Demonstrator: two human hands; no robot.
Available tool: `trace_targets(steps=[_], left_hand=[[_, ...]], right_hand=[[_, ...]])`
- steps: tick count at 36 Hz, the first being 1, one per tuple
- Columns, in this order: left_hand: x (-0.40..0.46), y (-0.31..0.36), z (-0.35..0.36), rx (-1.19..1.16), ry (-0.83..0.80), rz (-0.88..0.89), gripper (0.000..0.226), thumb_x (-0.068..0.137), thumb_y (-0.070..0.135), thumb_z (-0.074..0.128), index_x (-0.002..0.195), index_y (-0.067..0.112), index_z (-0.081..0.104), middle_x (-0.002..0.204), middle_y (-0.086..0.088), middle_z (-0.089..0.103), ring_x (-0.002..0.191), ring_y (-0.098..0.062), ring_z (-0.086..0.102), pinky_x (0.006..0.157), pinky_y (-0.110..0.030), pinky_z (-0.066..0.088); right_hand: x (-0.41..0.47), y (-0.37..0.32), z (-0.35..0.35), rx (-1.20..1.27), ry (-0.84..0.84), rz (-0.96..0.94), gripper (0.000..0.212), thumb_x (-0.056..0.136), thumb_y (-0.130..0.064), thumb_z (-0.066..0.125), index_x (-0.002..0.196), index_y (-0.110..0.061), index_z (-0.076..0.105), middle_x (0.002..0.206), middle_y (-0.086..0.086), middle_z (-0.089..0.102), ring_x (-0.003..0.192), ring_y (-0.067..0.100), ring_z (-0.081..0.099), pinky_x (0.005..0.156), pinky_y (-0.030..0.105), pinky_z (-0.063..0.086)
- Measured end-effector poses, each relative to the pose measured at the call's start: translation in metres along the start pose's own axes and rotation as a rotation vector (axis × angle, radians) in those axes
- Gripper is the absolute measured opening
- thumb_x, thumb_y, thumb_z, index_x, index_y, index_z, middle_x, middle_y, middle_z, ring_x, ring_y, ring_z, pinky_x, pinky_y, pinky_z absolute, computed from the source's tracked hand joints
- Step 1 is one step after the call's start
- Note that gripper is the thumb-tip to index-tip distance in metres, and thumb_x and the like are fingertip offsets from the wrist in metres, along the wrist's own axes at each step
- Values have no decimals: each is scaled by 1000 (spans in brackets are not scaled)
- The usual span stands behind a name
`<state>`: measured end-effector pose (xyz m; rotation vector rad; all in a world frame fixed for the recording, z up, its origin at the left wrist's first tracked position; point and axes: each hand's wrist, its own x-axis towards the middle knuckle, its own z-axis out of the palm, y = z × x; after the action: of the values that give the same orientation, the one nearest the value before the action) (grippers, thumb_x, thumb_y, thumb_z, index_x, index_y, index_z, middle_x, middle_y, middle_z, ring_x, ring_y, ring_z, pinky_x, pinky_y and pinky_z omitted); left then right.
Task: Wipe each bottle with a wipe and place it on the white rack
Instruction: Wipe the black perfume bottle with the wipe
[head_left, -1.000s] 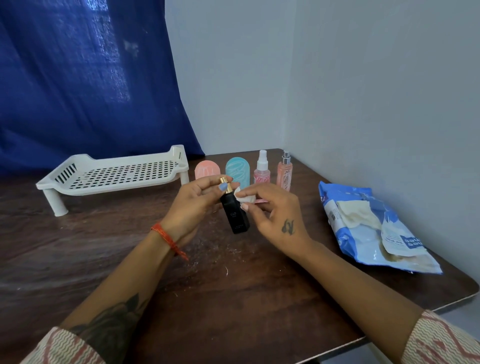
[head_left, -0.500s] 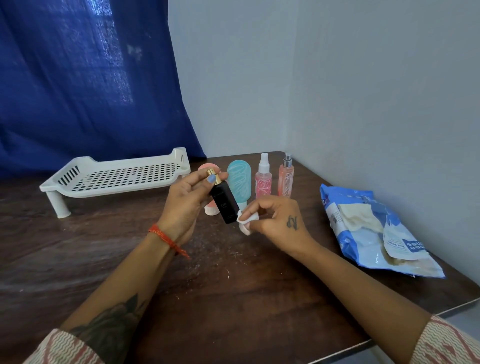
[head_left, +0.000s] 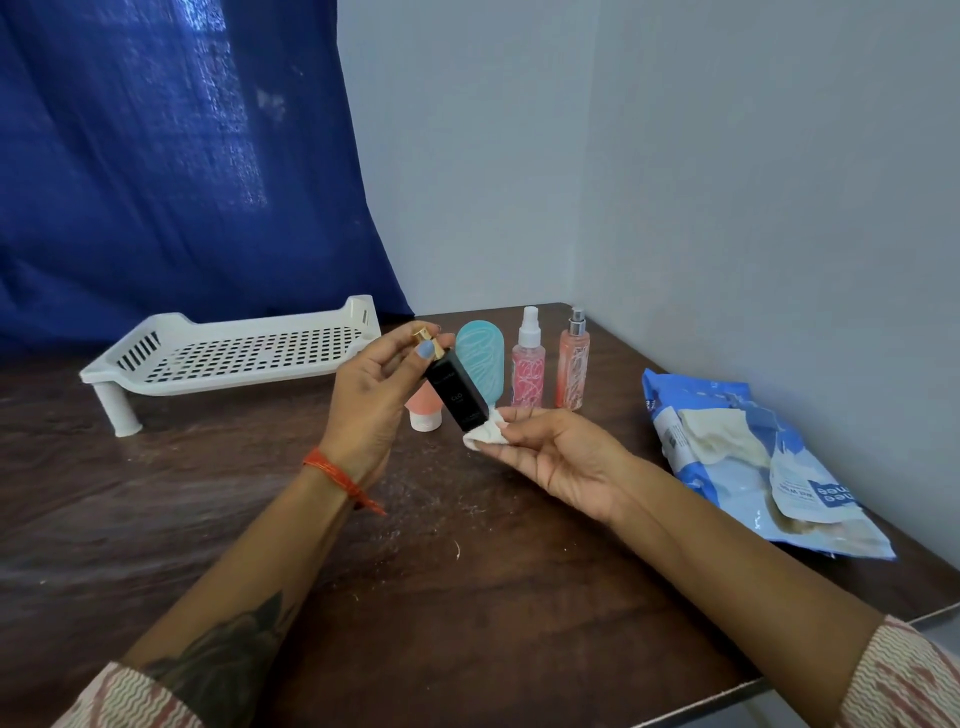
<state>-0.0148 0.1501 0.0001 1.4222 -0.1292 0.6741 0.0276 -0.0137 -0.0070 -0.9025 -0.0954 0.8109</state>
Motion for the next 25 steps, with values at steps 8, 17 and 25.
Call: trace_targets(steps=[8, 17, 25], left_hand=[[-1, -5, 1, 346, -129, 30, 24, 86, 7, 62, 110, 8, 66, 108, -4, 69, 101, -4, 65, 84, -11, 50], [-4, -8, 1, 433, -209, -17, 23, 84, 11, 67, 105, 20, 68, 106, -2, 70, 101, -11, 65, 86, -15, 51], [-7, -3, 1, 410, -246, -69, 25, 84, 8, 67, 104, 23, 66, 103, -2, 70, 100, -14, 66, 94, -32, 52]], right_hand=[[1, -3, -5, -302, 142, -215, 16, 86, 4, 53, 96, -3, 63, 101, 16, 67, 82, 19, 68, 62, 24, 56], [-2, -3, -4, -573, 204, -544, 13, 85, -3, 63, 89, -14, 69, 106, 7, 67, 97, 19, 65, 80, 31, 56], [0, 5, -3, -969, 208, -1107, 22, 78, -8, 73, 97, -18, 66, 101, -4, 68, 88, 14, 66, 73, 27, 57]])
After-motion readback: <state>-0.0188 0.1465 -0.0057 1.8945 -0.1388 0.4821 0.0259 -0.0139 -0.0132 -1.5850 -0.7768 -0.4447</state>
